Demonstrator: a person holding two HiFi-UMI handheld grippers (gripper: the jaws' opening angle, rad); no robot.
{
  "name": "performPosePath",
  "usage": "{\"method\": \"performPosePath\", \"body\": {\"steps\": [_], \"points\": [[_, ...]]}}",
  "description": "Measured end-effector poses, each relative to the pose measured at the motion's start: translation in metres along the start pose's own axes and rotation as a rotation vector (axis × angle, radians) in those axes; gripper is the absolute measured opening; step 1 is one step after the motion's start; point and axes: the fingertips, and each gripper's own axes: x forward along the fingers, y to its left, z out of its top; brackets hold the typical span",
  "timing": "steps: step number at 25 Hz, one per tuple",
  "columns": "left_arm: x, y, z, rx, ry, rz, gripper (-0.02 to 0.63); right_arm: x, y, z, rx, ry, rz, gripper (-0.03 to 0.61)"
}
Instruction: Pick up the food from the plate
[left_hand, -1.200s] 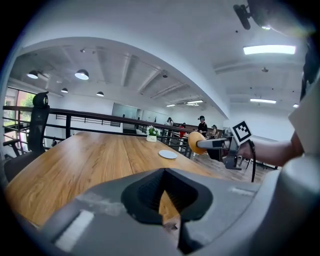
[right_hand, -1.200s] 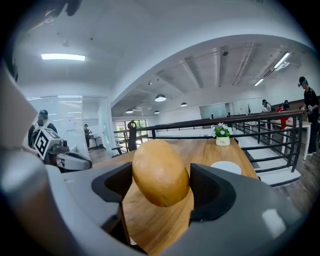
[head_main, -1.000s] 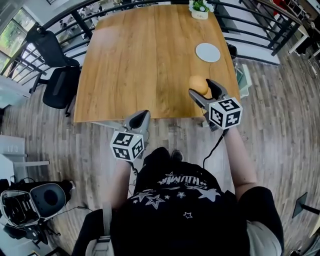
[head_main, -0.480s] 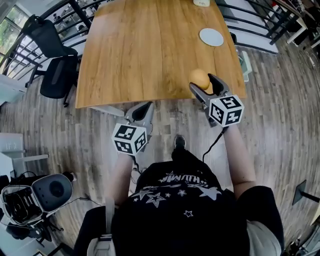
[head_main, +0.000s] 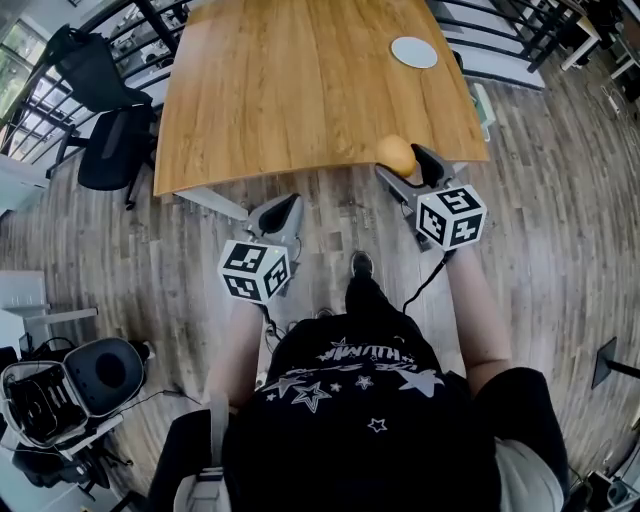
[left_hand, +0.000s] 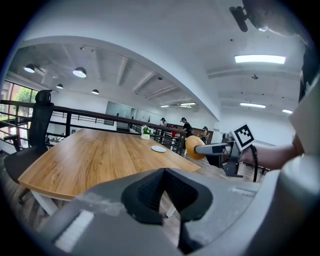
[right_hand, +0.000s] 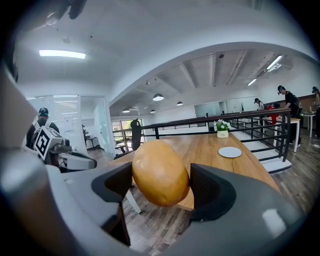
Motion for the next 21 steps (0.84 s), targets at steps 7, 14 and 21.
{"method": "performPosePath", "body": {"steps": [7, 14, 21], "points": [[-0.04, -0.033, -0.004, 0.031, -0.014, -0.015, 0.002, -0.047, 0.033, -0.005, 0.002, -0.027, -0.002, 0.362], [-0.062, -0.05, -0.018, 0.052, -0.028, -0.03, 0.002, -0.077, 0.052, -0.03, 0.016, -0.036, -0.027, 0.362], [-0.081, -0.043, -0.03, 0.056, -0.044, -0.05, 0.002, -0.08, 0.079, -0.052, 0.034, -0.032, -0.047, 0.362]]}}
